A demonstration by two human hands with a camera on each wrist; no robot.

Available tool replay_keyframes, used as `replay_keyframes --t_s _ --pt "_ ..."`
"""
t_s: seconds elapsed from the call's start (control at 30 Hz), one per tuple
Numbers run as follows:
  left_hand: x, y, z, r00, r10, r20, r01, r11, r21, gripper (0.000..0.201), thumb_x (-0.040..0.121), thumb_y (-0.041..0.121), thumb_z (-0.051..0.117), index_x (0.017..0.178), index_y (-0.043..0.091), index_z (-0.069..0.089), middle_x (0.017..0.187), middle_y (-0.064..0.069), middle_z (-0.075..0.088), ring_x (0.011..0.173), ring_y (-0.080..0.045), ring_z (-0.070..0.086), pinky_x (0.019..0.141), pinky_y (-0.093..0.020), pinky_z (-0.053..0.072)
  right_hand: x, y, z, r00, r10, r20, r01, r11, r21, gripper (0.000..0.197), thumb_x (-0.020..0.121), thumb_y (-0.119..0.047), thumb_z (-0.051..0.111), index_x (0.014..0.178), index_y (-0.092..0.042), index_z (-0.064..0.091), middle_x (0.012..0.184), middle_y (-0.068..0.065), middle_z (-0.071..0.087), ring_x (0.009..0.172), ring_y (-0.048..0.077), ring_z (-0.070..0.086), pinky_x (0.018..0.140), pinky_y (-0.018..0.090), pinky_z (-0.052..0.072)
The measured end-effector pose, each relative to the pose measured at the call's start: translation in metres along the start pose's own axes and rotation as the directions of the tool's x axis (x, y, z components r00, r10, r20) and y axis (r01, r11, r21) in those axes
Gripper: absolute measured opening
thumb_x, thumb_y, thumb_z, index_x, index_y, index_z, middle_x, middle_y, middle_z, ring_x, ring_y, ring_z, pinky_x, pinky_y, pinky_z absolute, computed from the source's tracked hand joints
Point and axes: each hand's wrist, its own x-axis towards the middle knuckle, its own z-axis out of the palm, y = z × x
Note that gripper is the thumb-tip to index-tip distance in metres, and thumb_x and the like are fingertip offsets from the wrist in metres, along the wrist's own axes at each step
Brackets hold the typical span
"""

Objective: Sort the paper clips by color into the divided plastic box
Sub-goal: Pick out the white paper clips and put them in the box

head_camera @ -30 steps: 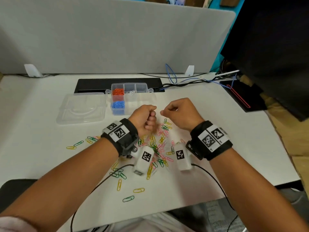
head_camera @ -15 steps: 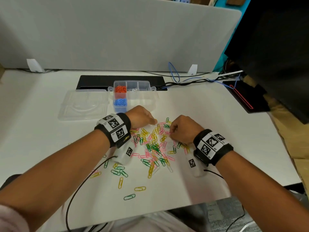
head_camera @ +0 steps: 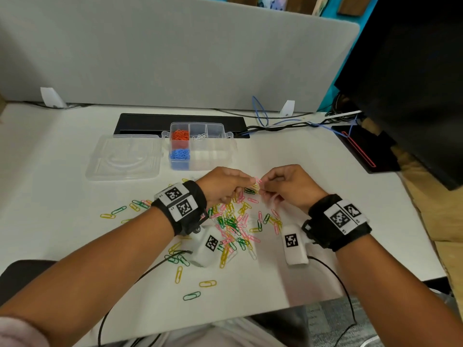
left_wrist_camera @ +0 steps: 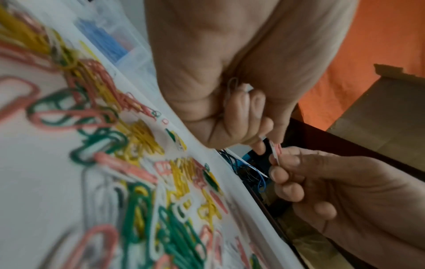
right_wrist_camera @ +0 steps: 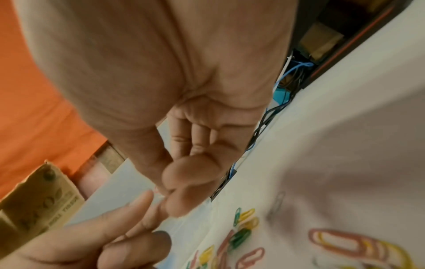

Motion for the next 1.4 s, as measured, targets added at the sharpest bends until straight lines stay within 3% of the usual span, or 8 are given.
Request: replay_keyframes --t_s 0.2,0.3,0.43,0.6,0.8,0.97,1.13,1.4 --pt "0.004 0.006 -0.002 0.988 0.065 -0.142 -0.046 0.991 0.128 0.023 0.085 0.029 0.074 0.098 0.01 0.074 0.051 0.011 0.053 0.048 -0.007 0.042 0.044 -0.017 0.033 0.003 -0.004 0.003 0.999 -0.043 -0.017 0.041 0.991 -0.124 0.006 0.086 -0.006 0.071 0.083 -0.009 0.075 0.076 0.006 0.074 0.065 0.013 0.066 0.057 0.024 0.051" --pt "0.007 0.007 -0.017 0.977 0.078 -0.199 -0.009 0.945 0.326 0.02 0.084 0.028 0.076 0.095 0.011 0.076 0.073 0.005 0.065 0.062 -0.007 0.054 0.049 -0.015 0.039 0.001 0.002 0.011 0.994 -0.019 0.112 0.07 0.882 -0.466 0.005 0.079 -0.016 0.079 0.077 -0.02 0.076 0.074 -0.007 0.071 0.073 0.01 0.065 0.071 0.029 0.054" --pt "0.009 0.005 -0.029 0.968 0.094 -0.232 0.019 0.898 0.441 0.021 0.087 0.022 0.072 0.106 0.013 0.073 0.1 0.002 0.065 0.076 -0.01 0.057 0.056 -0.016 0.04 -0.003 0.006 0.028 0.985 0.049 0.168 0.092 0.673 -0.734 0.022 0.075 -0.031 0.083 0.093 -0.023 0.074 0.073 -0.018 0.055 0.071 0.004 0.055 0.065 0.024 0.043" --pt "0.001 0.003 -0.023 0.986 0.099 -0.131 -0.024 0.878 0.478 0.009 0.087 0.02 0.072 0.09 0.013 0.077 0.091 0.002 0.072 0.081 -0.01 0.062 0.067 -0.018 0.049 0.001 0.005 0.033 0.985 0.012 0.172 0.128 0.617 -0.777 0.004 0.082 -0.019 0.073 0.08 -0.017 0.074 0.08 -0.003 0.071 0.077 0.016 0.066 0.065 0.026 0.051" --pt "-0.008 -0.005 0.008 0.998 0.028 0.061 -0.064 0.654 0.754 0.008 0.076 0.024 0.081 0.084 0.021 0.079 0.087 0.008 0.075 0.089 -0.01 0.067 0.086 -0.026 0.053 0.002 0.008 0.035 0.977 -0.001 0.211 0.168 0.609 -0.775 0.018 0.085 -0.014 0.06 0.068 -0.019 0.064 0.076 0.002 0.068 0.074 0.021 0.065 0.065 0.029 0.052" --pt "-0.007 -0.003 0.016 0.999 0.025 0.035 -0.042 0.477 0.878 0.025 0.072 0.031 0.084 0.092 0.018 0.077 0.093 0.0 0.073 0.088 -0.017 0.066 0.076 -0.027 0.052 0.005 0.007 0.033 0.968 0.016 0.25 0.177 0.662 -0.729 0.017 0.084 -0.009 0.063 0.076 -0.024 0.06 0.075 -0.009 0.057 0.071 0.012 0.056 0.062 0.023 0.043" --pt "-0.009 -0.004 0.015 1.0 -0.006 0.004 -0.001 0.492 0.871 0.03 0.072 0.029 0.085 0.091 0.01 0.072 0.092 -0.005 0.071 0.087 -0.02 0.065 0.072 -0.027 0.051 0.005 0.007 0.028 0.965 0.035 0.258 0.159 0.707 -0.69 0.015 0.079 -0.009 0.068 0.089 -0.02 0.064 0.075 -0.009 0.056 0.068 0.009 0.054 0.065 0.025 0.048" --pt "-0.011 -0.007 0.012 0.999 0.027 0.018 -0.029 0.52 0.854 0.018 0.076 0.025 0.082 0.085 0.012 0.075 0.082 0.0 0.069 0.077 -0.014 0.059 0.071 -0.024 0.046 0.005 0.006 0.022 0.98 0.05 0.194 0.107 0.691 -0.715 0.008 0.078 -0.015 0.079 0.077 -0.018 0.071 0.074 -0.006 0.064 0.07 0.011 0.06 0.057 0.021 0.044"
